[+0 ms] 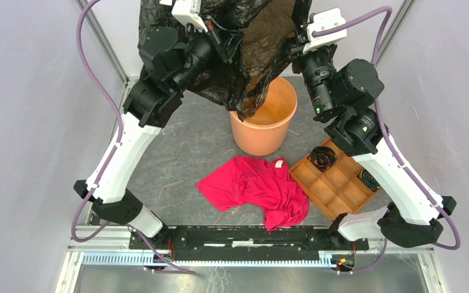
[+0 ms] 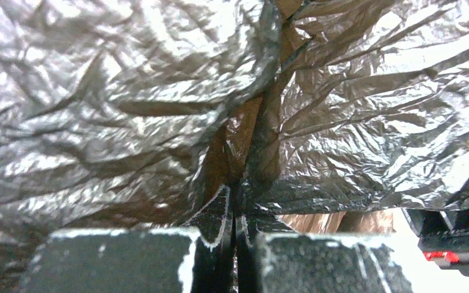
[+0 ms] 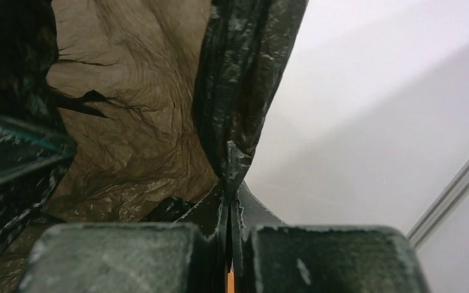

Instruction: Put the trash bags into the trash bin

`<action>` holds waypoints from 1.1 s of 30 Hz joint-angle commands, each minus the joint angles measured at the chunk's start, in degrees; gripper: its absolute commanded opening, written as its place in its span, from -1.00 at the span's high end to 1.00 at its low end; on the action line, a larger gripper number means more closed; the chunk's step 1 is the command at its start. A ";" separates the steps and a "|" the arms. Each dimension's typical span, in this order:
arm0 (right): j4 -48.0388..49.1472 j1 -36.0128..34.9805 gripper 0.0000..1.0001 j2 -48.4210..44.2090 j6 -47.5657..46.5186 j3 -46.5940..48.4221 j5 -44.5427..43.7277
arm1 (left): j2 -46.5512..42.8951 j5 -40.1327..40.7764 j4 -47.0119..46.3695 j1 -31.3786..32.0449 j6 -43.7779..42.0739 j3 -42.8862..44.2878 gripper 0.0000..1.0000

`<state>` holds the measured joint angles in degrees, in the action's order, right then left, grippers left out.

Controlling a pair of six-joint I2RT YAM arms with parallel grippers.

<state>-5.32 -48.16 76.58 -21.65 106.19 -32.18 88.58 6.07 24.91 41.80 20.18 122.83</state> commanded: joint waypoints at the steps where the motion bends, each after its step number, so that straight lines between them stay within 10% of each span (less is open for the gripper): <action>1: -1.15 2.18 1.00 -0.89 3.31 -0.65 6.06 | 4.05 -15.33 -7.31 -2.35 6.39 3.29 0.96; 12: -3.14 9.63 1.00 -1.58 11.33 -2.22 14.02 | 19.77 -34.06 -18.27 -2.42 19.28 13.29 0.96; 33: 1.18 21.98 0.73 -1.04 29.79 -12.19 43.51 | 15.09 -29.73 -18.64 -6.80 20.44 -2.02 0.96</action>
<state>-6.59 -26.35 75.68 5.52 92.95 5.96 108.49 -23.03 7.62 35.11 38.85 120.92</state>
